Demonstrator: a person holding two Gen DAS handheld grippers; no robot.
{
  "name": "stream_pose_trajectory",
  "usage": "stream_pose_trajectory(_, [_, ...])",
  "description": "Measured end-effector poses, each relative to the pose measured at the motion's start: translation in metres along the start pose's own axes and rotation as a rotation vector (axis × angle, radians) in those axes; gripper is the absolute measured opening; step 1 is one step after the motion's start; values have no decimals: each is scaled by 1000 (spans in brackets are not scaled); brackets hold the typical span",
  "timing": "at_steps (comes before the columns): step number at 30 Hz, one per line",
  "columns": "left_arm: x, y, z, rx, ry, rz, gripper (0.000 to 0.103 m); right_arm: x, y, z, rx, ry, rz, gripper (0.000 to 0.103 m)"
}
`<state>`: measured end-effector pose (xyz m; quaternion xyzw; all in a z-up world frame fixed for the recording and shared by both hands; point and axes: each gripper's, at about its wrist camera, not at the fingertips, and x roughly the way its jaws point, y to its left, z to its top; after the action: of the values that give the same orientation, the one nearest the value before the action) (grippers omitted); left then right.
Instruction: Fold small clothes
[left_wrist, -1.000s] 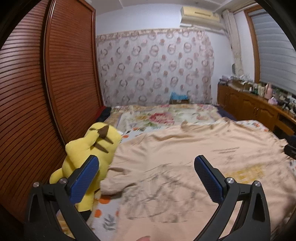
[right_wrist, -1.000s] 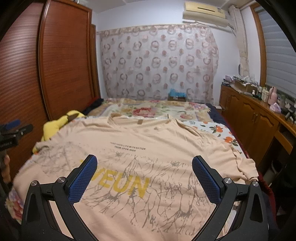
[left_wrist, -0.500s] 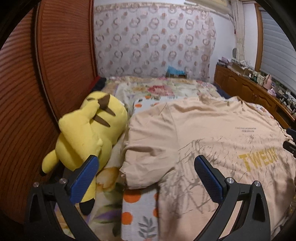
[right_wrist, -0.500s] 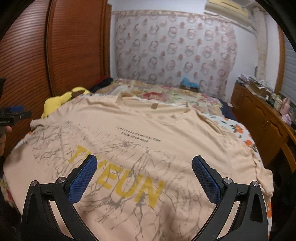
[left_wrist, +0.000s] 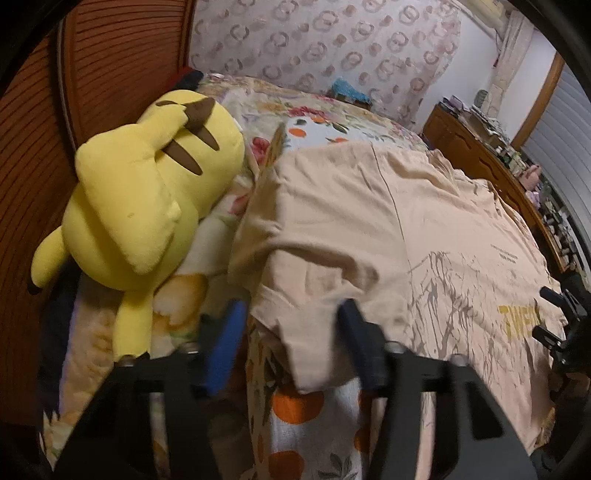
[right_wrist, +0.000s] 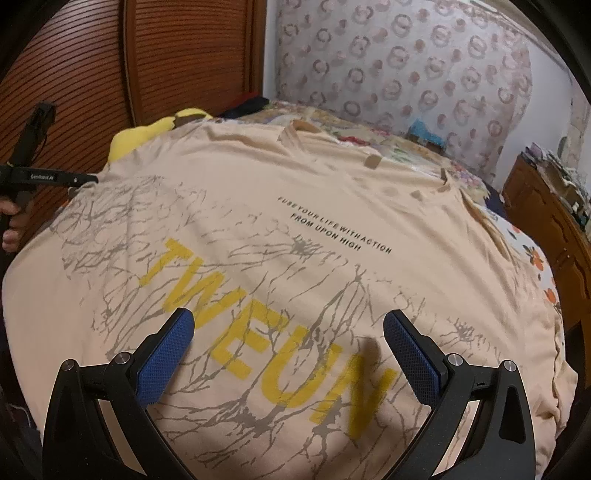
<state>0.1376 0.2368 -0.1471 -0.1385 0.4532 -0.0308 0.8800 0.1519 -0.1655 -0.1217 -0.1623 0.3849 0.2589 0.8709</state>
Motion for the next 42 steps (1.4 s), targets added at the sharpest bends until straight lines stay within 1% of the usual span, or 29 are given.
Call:
stream_pose_trajectory(2, [-2, -3, 0, 17, 1, -2, 33, 3, 0, -1, 0, 16, 6, 103])
stream_pose_trajectory(3, [-4, -6, 0, 33, 0, 13, 31, 5, 0, -1, -4, 22, 6, 103])
stream_pose_trajectory(4, [-6, -9, 0, 56, -4, 39, 26, 6, 2, -1, -10, 27, 2, 103])
stream_pose_trajectory(6, [-10, -16, 0, 102, -15, 94, 12, 8, 6, -2, -26, 36, -13, 103])
stream_pose_trajectory(7, [-12, -15, 4, 115, -21, 102, 3, 10, 9, -2, -37, 37, -20, 103])
stream_pose_trajectory(8, [-15, -17, 4, 128, -24, 94, 2, 10, 11, -2, -45, 37, -27, 103])
stream_pose_trajectory(11, [-26, -24, 10, 165, -67, 125, 2, 10, 14, -3, -61, 34, -43, 103])
stream_pose_trajectory(13, [-36, -33, 15, 181, -108, 111, 2, 11, 11, -2, -53, 38, -36, 103])
stream_pose_trajectory(14, [-39, -39, 19, 190, -116, 109, 2, 12, 10, -2, -45, 41, -31, 103])
stream_pose_trajectory(19, [-53, -84, 36, 257, -167, 82, 2, 12, 7, -3, -30, 44, -30, 103])
stream_pose_trajectory(23, [-61, -128, 35, 333, -182, 5, 2, 12, 7, -2, -23, 48, -24, 103])
stream_pose_trajectory(25, [-64, -144, 29, 369, -174, -35, 4, 12, 6, -2, -19, 48, -21, 103])
stream_pose_trajectory(27, [-65, -156, 21, 411, -156, -51, 9, 12, 6, -2, -21, 48, -22, 103])
stream_pose_trajectory(28, [-65, -160, 19, 419, -156, -45, 15, 12, 6, -2, -21, 48, -22, 103])
stream_pose_trajectory(29, [-67, -161, 17, 425, -157, -43, 24, 12, 6, -2, -20, 48, -21, 103])
stream_pose_trajectory(30, [-68, -161, 14, 427, -159, -36, 30, 12, 5, -2, -20, 49, -20, 103])
stream_pose_trajectory(31, [-69, -159, 12, 428, -162, -15, 43, 12, 4, -2, -18, 50, -17, 103])
stream_pose_trajectory(32, [-70, -158, 9, 426, -165, 1, 46, 12, 5, -3, -18, 50, -16, 103])
stream_pose_trajectory(33, [-71, -152, 5, 419, -166, 9, 47, 12, 4, -2, -17, 52, -11, 103])
stream_pose_trajectory(34, [-72, -146, 4, 410, -164, 13, 51, 12, 3, -3, -17, 52, -8, 103])
stream_pose_trajectory(35, [-71, -144, 0, 401, -163, 18, 59, 12, 3, -3, -18, 53, -3, 103])
stream_pose_trajectory(36, [-69, -135, -3, 385, -157, 31, 61, 13, 3, -3, -19, 54, 2, 103])
stream_pose_trajectory(38, [-61, -126, -10, 367, -142, 48, 61, 12, 2, -3, -22, 52, 17, 101])
stream_pose_trajectory(40, [-51, -113, -18, 342, -109, 59, 61, 11, 3, -2, -27, 45, 33, 94])
stream_pose_trajectory(41, [-46, -108, -20, 331, -96, 68, 61, 10, 3, -1, -29, 38, 38, 92])
stream_pose_trajectory(42, [-40, -102, -23, 321, -82, 79, 61, 8, 2, 2, -24, 25, 58, 88])
